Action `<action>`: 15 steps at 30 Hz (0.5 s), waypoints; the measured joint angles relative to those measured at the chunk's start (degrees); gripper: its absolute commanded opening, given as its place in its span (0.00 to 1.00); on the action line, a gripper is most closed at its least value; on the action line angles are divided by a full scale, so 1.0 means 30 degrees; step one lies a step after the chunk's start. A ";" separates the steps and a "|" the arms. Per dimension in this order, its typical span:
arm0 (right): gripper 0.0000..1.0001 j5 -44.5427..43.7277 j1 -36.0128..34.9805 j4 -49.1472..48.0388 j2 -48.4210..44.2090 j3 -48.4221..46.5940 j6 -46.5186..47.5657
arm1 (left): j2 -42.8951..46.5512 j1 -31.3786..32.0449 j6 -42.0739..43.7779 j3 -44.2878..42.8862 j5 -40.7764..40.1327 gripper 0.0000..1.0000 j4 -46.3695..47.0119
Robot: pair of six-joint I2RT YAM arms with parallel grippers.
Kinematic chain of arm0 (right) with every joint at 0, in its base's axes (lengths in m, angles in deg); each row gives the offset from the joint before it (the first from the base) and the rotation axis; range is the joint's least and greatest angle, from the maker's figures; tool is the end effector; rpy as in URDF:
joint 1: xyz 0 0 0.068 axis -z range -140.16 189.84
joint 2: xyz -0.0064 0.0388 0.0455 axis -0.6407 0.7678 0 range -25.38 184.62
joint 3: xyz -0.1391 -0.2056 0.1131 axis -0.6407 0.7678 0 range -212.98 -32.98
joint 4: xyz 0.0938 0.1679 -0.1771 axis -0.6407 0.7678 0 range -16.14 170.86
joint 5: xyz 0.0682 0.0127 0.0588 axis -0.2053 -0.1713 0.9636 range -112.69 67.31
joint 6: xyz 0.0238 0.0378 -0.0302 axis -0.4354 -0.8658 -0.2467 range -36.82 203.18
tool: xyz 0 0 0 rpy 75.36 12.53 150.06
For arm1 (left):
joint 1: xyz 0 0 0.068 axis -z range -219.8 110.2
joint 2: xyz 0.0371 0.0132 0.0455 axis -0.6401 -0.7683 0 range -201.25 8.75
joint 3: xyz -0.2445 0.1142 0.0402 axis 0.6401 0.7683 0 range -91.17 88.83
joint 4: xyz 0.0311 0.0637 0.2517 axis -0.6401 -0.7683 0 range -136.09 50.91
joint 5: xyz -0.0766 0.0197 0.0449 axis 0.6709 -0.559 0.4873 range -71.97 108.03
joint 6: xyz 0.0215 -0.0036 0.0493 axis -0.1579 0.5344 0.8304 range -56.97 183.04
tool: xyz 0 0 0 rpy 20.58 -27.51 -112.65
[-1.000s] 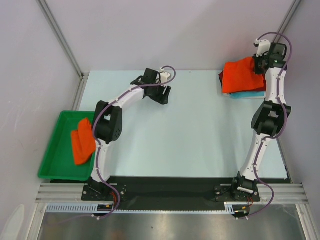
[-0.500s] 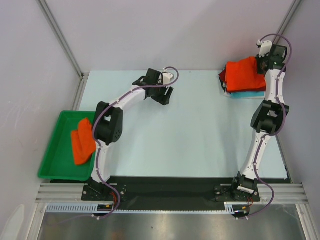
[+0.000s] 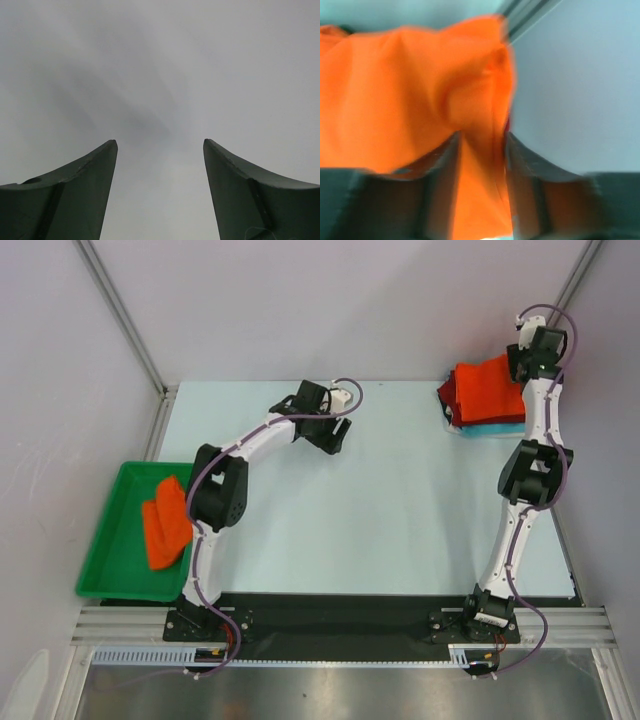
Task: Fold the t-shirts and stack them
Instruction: Neatly place the folded tshirt to the corner
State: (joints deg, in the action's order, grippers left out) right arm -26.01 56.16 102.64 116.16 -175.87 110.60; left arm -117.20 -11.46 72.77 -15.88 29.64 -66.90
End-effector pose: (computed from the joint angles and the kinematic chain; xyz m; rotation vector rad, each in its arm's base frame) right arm 0.5440 -0.1613 0.2930 -0.1658 2.0846 -0.5295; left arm 0.4337 -0.2420 0.2121 0.8834 2.2763 -0.3921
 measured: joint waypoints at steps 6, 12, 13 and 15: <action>1.00 -0.1632 -0.0517 -0.0867 -0.0954 0.1647 -0.0087 | 0.0087 0.0000 0.0168 0.0000 -0.0313 0.77 -0.0015; 0.99 -0.0663 -0.1654 -0.0539 -0.2630 0.2382 -0.1005 | 0.0430 -0.0007 0.0291 0.0029 -0.1027 0.79 0.0022; 1.00 -0.0044 -0.1974 -0.0408 -0.3009 0.2433 -0.1224 | 0.0539 -0.0007 0.0299 0.0058 -0.1326 0.80 0.0044; 1.00 0.1413 -0.2681 -0.0080 -0.3898 0.2812 -0.1785 | 0.0823 -0.0073 0.0306 0.0138 -0.1931 0.88 0.0095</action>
State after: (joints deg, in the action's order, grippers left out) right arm -21.77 48.11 102.40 104.46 -167.43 105.24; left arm -114.73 -11.68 73.69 -15.46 23.85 -66.61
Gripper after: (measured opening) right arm 0.994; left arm 0.802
